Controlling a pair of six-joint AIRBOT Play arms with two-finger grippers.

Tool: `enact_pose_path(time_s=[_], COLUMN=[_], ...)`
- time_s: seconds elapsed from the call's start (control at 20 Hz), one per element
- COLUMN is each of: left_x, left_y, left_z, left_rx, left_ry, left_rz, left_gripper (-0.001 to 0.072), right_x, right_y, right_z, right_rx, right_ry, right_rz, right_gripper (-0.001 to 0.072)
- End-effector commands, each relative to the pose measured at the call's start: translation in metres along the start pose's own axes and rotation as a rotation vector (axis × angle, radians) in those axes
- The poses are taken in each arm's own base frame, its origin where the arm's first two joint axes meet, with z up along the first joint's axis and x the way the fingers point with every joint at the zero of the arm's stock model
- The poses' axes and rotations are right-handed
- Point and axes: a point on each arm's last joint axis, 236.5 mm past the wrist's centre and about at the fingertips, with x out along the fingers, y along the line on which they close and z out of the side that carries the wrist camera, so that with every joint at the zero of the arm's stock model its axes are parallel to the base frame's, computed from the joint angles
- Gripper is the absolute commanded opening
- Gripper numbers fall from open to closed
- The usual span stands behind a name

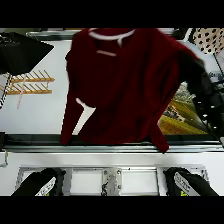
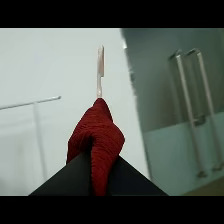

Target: Fold the clothes and pants, and hang the long-sleeved shirts on hangers.

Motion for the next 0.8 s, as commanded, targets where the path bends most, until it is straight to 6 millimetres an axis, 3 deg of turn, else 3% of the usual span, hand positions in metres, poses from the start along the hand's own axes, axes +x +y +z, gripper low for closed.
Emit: enact_pose_path(time_s=[0.0,0.25,0.45,0.55,0.75], left_x=[0.009,0.029,0.037,0.039,0.047], left_y=[0.011,0.026,0.033,0.035,0.041], left_z=[-0.005,-0.013,-0.018,-0.022,-0.035], left_rx=[-0.025,-0.063,-0.044,-0.049,-0.059], left_ry=[0.001,0.004,0.009,0.021,0.057], left_rz=[0.017,0.03,0.037,0.039,0.042], left_gripper=[0.0018,0.0018,0.0018,0.0018,0.0017], right_x=[-0.022,-0.092,-0.149,-0.167,-0.18], right_y=[-0.021,-0.045,-0.042,-0.035,-0.013], right_z=[0.073,0.187,0.25,0.278,0.339], right_rx=[-0.24,-0.6,-0.836,-0.901,-1.093], right_ry=[-0.046,-0.126,-0.17,-0.204,-0.243], right_rz=[-0.175,-0.607,-0.905,-0.995,-1.134], right_gripper=[0.0016,0.0017,0.0016,0.0017,0.0017])
